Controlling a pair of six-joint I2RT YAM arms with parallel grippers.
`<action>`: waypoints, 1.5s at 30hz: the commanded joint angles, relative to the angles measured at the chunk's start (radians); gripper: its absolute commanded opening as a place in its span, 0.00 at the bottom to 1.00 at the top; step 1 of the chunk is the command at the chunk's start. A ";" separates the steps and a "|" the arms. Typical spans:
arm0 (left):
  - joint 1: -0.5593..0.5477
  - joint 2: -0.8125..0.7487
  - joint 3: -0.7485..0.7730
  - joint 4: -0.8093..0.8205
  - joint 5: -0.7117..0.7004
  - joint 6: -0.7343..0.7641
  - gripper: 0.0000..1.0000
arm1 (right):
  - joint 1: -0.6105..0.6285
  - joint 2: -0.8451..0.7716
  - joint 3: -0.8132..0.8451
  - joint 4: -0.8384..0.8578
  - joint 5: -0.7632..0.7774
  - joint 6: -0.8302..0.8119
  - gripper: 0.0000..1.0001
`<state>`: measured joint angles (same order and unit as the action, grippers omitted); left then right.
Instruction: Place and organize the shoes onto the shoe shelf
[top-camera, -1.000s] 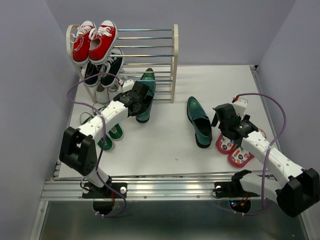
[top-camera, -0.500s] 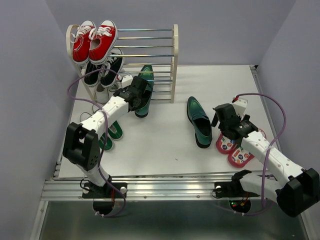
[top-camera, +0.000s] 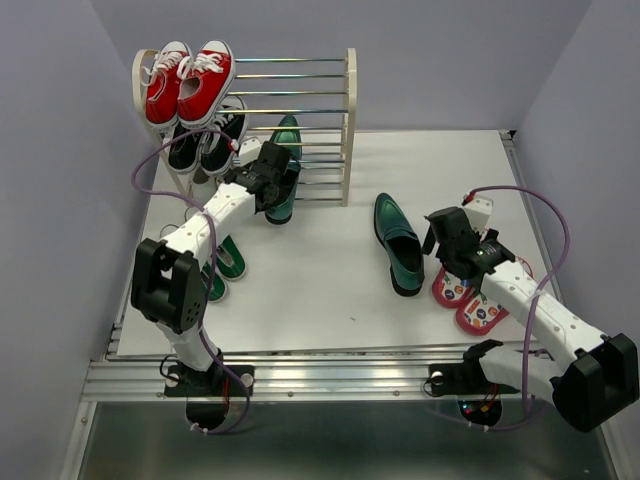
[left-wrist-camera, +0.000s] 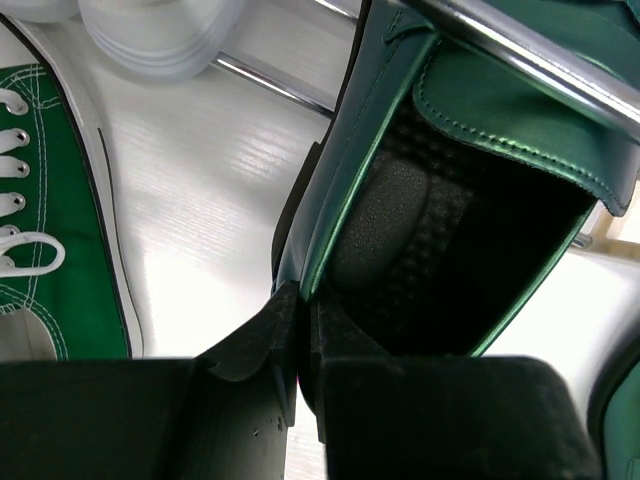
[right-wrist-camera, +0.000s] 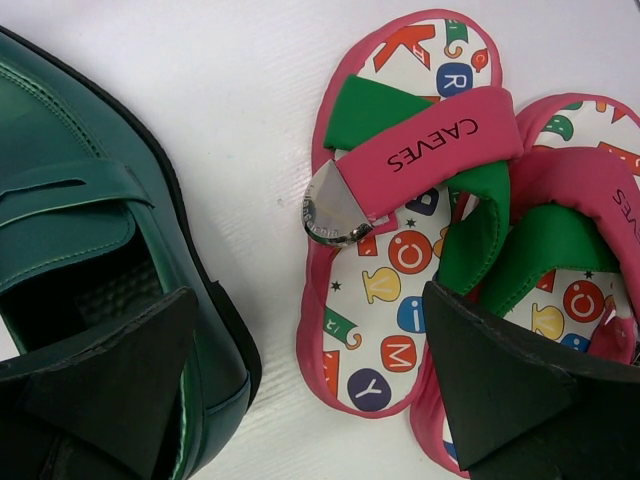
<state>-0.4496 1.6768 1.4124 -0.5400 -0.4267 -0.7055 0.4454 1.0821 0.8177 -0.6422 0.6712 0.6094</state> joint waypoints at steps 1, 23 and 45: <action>0.012 -0.005 0.106 0.106 -0.057 0.012 0.00 | -0.007 -0.005 0.028 0.036 -0.002 -0.011 1.00; 0.037 0.070 0.160 0.089 -0.092 -0.017 0.00 | -0.007 -0.016 0.017 0.049 -0.007 -0.016 1.00; 0.049 0.158 0.235 0.097 -0.124 -0.037 0.00 | -0.007 -0.031 0.006 0.047 -0.005 -0.014 1.00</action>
<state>-0.4080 1.8526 1.5558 -0.5571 -0.4797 -0.7223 0.4450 1.0748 0.8177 -0.6342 0.6567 0.6010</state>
